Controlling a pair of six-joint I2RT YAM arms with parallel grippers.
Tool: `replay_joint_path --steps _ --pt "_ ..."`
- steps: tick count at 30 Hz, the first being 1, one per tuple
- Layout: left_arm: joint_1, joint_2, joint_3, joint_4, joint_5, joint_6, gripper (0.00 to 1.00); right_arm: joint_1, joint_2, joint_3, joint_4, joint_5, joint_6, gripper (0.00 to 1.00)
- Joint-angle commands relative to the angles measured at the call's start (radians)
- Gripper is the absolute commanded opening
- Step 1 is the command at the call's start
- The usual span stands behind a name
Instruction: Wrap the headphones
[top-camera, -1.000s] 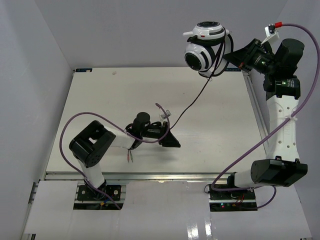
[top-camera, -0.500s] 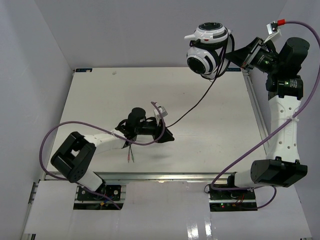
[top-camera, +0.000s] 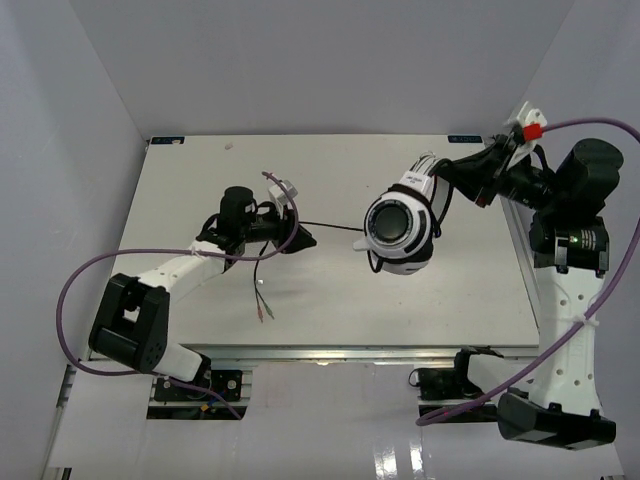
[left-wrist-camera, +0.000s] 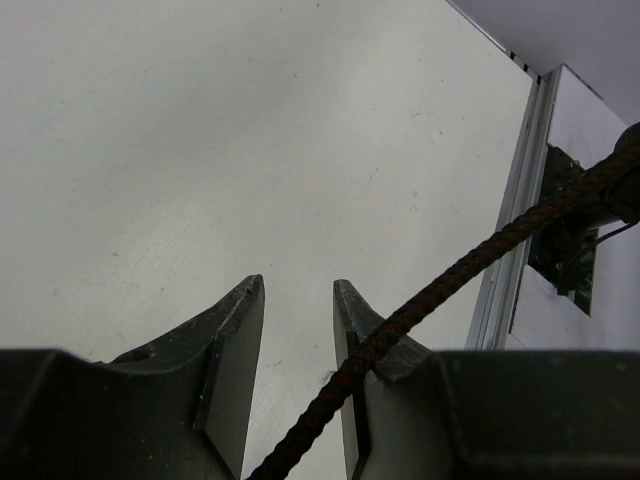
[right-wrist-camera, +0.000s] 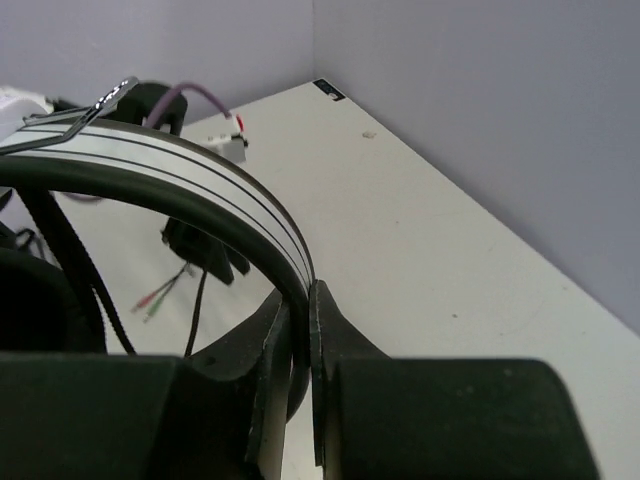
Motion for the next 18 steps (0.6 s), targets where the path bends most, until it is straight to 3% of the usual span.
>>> replay_joint_path --steps 1,3,8,15,18 --pt "0.075 -0.051 0.111 -0.060 0.104 -0.014 0.00 0.074 -0.024 -0.043 -0.235 0.237 -0.514 0.08" --pt "0.086 -0.068 0.143 -0.072 0.121 -0.022 0.00 0.111 -0.038 -0.100 -0.228 0.379 -0.581 0.08" --pt "0.086 -0.079 0.220 -0.093 0.165 -0.088 0.00 0.368 -0.083 -0.320 -0.045 0.872 -0.667 0.08" --pt "0.082 -0.056 0.350 -0.117 0.241 -0.237 0.00 0.633 -0.033 -0.523 0.240 1.362 -0.795 0.08" --pt "0.067 -0.040 0.365 -0.129 0.309 -0.297 0.00 0.662 0.037 -0.505 0.336 1.504 -0.759 0.08"
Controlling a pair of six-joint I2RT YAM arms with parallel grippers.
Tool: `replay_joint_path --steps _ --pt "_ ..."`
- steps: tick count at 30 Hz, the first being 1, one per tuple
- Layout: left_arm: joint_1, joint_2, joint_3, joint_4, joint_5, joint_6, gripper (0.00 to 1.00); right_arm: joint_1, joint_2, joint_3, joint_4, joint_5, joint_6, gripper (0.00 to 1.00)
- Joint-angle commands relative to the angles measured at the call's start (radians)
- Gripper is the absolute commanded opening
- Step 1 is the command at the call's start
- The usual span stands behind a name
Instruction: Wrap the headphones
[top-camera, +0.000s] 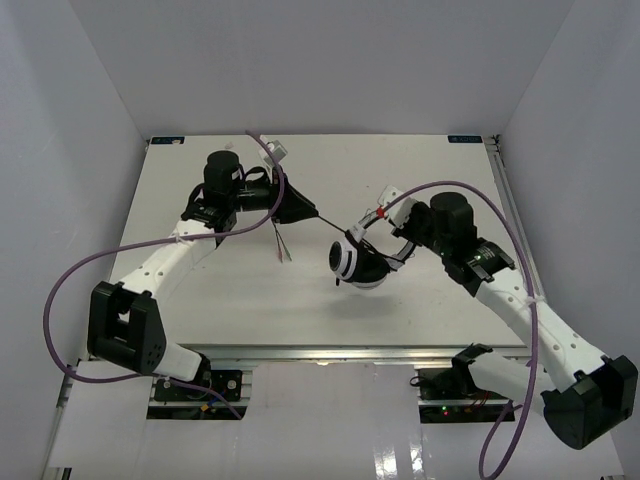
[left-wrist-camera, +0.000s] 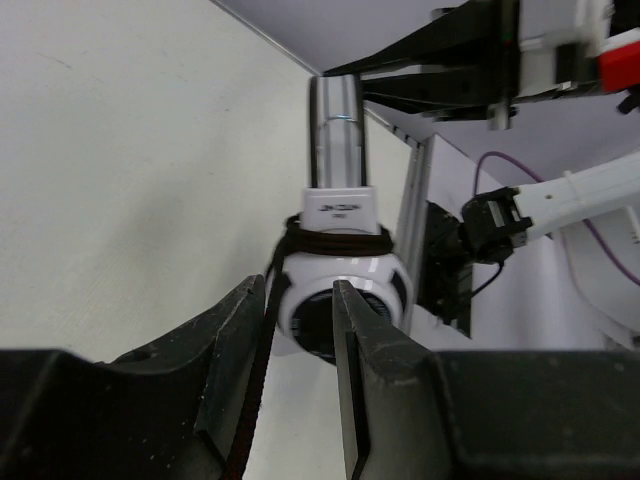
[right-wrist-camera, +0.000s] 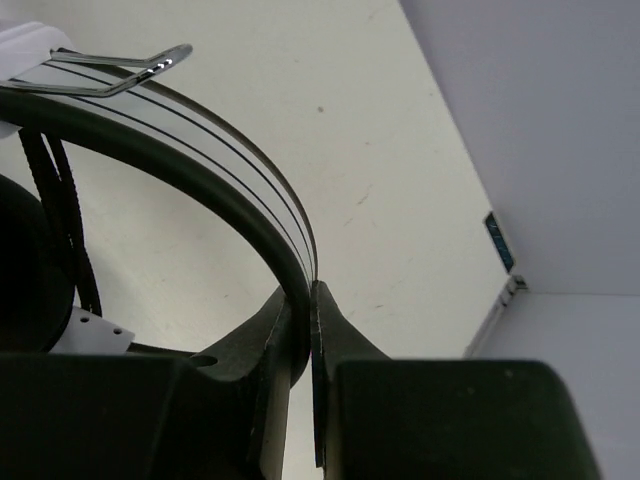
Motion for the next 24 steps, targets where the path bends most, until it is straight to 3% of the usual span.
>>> replay_joint_path --steps 1,5,10,13,18,20,21,22,24 --pt "-0.011 -0.023 0.066 -0.004 0.121 -0.124 0.00 0.034 0.068 0.039 0.291 0.421 -0.017 0.08" --pt "-0.096 -0.016 0.028 0.013 0.122 -0.203 0.00 0.042 0.166 0.131 0.324 0.475 0.147 0.08" --pt "-0.184 0.000 -0.022 0.165 -0.015 -0.393 0.04 0.047 0.316 0.294 0.261 0.563 0.429 0.08" --pt "-0.236 0.013 -0.034 0.241 -0.163 -0.469 0.06 0.052 0.343 0.351 0.191 0.460 0.588 0.08" --pt "-0.246 0.014 0.008 0.204 -0.368 -0.538 0.13 0.094 0.367 0.390 0.199 0.495 0.577 0.08" --pt "-0.246 0.013 0.036 0.146 -0.464 -0.551 0.24 0.095 0.364 0.389 0.191 0.492 0.589 0.08" --pt "-0.246 0.010 0.036 0.146 -0.465 -0.557 0.24 0.095 0.364 0.386 0.191 0.492 0.589 0.08" --pt "-0.252 0.005 0.044 0.130 -0.518 -0.563 0.33 0.102 0.367 0.381 0.188 0.495 0.596 0.08" --pt "-0.267 0.003 0.047 0.123 -0.551 -0.581 0.37 0.106 0.381 0.381 0.187 0.510 0.605 0.08"
